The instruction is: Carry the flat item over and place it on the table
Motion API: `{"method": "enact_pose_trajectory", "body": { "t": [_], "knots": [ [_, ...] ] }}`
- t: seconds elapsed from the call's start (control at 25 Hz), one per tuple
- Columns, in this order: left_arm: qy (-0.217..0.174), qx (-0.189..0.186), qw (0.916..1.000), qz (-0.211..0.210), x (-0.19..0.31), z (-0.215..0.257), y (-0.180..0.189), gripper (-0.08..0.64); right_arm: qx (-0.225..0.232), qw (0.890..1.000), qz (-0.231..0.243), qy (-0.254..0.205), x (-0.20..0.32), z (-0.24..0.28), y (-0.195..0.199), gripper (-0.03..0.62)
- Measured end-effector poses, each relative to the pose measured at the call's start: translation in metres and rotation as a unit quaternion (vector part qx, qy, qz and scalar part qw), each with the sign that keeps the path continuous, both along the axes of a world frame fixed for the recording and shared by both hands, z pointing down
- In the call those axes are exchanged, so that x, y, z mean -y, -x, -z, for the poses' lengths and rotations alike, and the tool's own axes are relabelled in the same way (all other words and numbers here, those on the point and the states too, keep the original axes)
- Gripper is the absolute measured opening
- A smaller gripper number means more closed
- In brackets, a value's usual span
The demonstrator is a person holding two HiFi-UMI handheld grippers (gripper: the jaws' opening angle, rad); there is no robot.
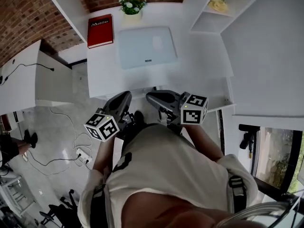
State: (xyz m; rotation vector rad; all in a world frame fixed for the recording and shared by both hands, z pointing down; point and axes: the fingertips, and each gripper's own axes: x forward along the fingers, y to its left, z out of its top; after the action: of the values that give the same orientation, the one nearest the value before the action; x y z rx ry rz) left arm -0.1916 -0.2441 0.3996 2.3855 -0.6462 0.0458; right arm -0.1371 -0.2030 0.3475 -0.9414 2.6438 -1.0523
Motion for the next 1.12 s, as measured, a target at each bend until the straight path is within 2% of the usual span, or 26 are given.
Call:
{"method": "enact_pose_trajectory", "body": {
  "t": [0.08, 0.16, 0.28, 0.52, 0.76, 0.92, 1.12],
  "knots": [
    [-0.009, 0.005, 0.9999, 0.007, -0.011, 0.003, -0.002, 0.02, -0.047, 0.999, -0.006, -0.026, -0.017, -0.006, -0.009, 0.009],
    [-0.015, 0.011, 0.9998, 0.012, -0.023, 0.003, -0.006, 0.02, -0.055, 0.998, -0.014, -0.031, -0.033, -0.01, -0.017, 0.009],
    [-0.015, 0.014, 0.9998, 0.008, -0.053, 0.005, -0.024, 0.02, -0.025, 0.999, -0.015, -0.023, -0.064, -0.008, -0.035, 0.008],
    [-0.044, 0.029, 0.9984, -0.021, -0.089, 0.015, -0.063, 0.02, 0.025, 0.999, 0.005, -0.038, -0.109, -0.002, -0.063, 0.009],
    [-0.057, 0.058, 0.9956, -0.045, -0.144, 0.016, -0.085, 0.02, 0.068, 0.997, 0.027, -0.02, -0.158, -0.006, -0.08, 0.009],
    [-0.052, 0.087, 0.9945, -0.027, -0.172, 0.008, -0.078, 0.02, 0.087, 0.995, 0.052, -0.001, -0.178, -0.017, -0.072, 0.009],
    [-0.021, 0.106, 0.9941, 0.009, -0.204, -0.007, -0.059, 0.02, 0.108, 0.989, 0.097, 0.029, -0.198, -0.023, -0.05, 0.009]
  ]
}}
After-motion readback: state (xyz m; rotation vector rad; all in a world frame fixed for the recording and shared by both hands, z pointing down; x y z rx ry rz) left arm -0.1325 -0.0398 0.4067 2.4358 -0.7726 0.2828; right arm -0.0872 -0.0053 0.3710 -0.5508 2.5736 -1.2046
